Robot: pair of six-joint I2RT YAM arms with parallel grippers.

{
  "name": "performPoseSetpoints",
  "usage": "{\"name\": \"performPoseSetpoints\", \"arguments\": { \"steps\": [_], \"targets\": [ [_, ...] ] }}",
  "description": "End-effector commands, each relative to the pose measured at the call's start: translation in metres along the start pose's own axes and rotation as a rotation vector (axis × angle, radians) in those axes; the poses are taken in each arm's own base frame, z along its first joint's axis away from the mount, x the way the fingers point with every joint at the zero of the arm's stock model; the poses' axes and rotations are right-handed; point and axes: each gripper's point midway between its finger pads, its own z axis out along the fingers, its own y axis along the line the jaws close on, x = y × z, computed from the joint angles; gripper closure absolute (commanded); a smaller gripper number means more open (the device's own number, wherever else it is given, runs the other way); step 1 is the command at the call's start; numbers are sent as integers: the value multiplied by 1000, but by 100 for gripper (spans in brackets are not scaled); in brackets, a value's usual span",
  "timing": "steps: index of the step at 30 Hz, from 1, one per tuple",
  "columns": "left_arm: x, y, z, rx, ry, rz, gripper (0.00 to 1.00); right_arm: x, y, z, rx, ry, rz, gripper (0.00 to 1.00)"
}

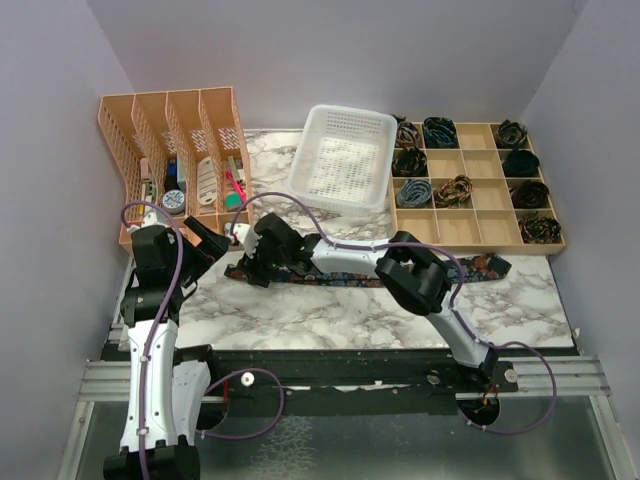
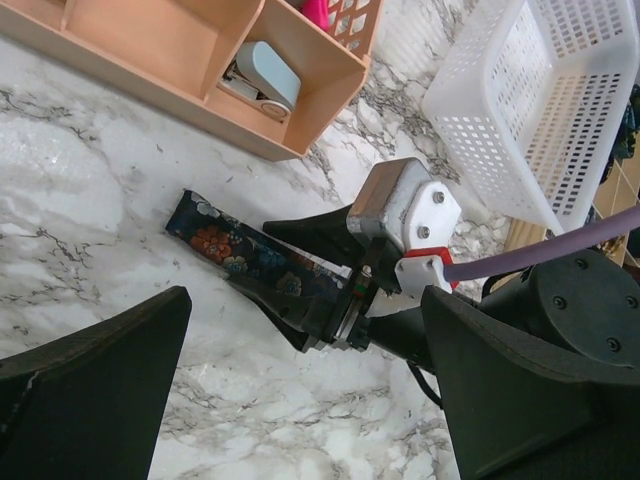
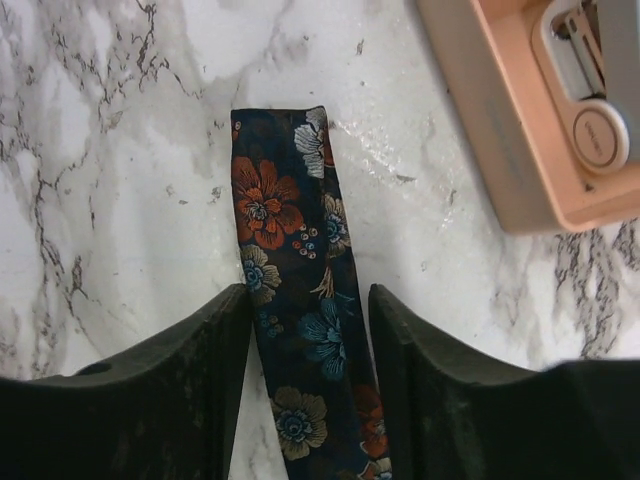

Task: Roll the ties
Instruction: Roll the tie at the center of the board.

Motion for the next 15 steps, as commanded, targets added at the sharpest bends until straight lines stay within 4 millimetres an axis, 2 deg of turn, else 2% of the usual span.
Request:
{"name": "performPoseSetpoints", "arguments": {
  "steps": [1, 3, 6, 11, 15],
  "targets": [
    [11, 13, 3, -30, 23, -13, 1, 76, 11, 14, -46, 149, 11, 51],
    [18, 24, 9, -66, 18, -64, 1, 86, 20, 9, -74, 155, 31, 57],
    [21, 22, 13, -40, 13, -119, 1, 88, 33, -4, -118, 115, 25, 63],
    [25, 26, 26, -19, -23, -232, 2, 82, 51, -27, -183, 78, 20, 62],
    [34, 36, 35, -29, -12, -253, 3, 73, 61, -36, -232, 62, 19, 62]
  ]
}}
